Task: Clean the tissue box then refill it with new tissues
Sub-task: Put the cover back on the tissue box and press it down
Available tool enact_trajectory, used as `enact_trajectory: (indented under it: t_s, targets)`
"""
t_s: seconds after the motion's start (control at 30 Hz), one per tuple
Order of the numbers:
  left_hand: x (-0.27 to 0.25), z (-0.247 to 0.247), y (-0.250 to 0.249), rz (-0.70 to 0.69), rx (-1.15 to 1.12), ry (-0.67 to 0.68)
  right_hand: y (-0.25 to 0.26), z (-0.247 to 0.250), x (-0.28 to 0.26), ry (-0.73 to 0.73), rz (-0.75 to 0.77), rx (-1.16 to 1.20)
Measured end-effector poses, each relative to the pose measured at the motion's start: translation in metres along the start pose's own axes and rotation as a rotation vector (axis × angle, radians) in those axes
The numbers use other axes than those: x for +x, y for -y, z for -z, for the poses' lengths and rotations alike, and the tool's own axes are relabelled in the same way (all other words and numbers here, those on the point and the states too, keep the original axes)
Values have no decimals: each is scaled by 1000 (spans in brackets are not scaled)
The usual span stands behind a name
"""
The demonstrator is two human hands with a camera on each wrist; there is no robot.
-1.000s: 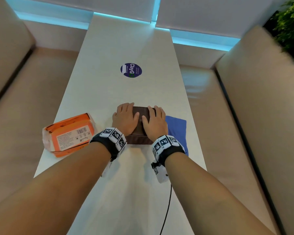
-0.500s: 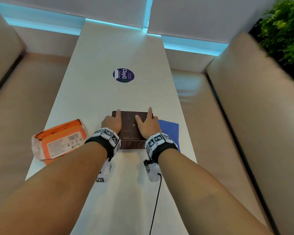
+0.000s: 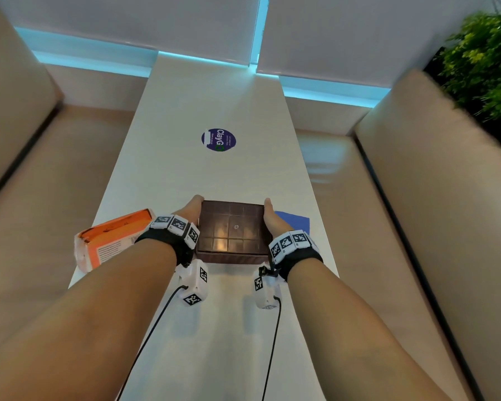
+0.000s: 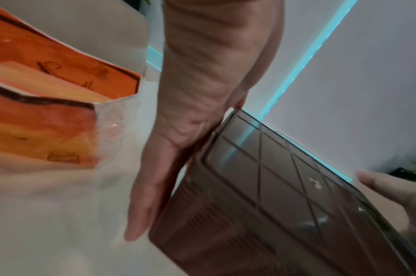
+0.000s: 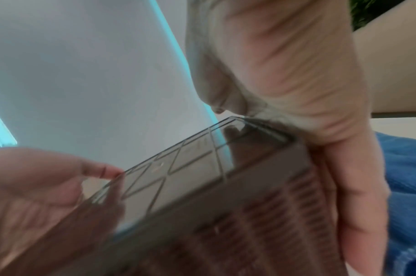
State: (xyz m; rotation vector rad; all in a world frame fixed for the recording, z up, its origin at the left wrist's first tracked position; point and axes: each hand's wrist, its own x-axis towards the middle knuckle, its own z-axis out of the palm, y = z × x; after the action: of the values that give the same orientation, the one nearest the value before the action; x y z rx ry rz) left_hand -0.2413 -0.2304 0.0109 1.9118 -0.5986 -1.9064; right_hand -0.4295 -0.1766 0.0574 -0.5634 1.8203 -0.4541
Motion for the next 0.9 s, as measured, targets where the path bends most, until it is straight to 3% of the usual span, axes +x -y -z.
enact_trajectory:
  t_s: [0.17, 0.37, 0.47, 0.63, 0.73, 0.83, 0.9]
  targets:
    - [-33, 10, 2, 55, -34, 165, -10, 7, 17, 84, 40, 135]
    - [-44, 11, -4, -183, -171, 108, 0, 11, -21, 188, 150, 80]
    - [-49, 4, 2, -268, -230, 111, -2, 6, -21, 183, 286, 35]
    - [-36, 1, 32, -384, -325, 127, -20, -2, -21, 98, 409, 383]
    - [-38, -5, 47, -482, -254, 180, -31, -6, -20, 78, 405, 554]
    - [-37, -4, 59, -582, -48, 260, -41, -10, -18, 53, 389, 606]
    - [-33, -2, 66, -664, 75, 245, -48, -13, -16, 25, 383, 599]
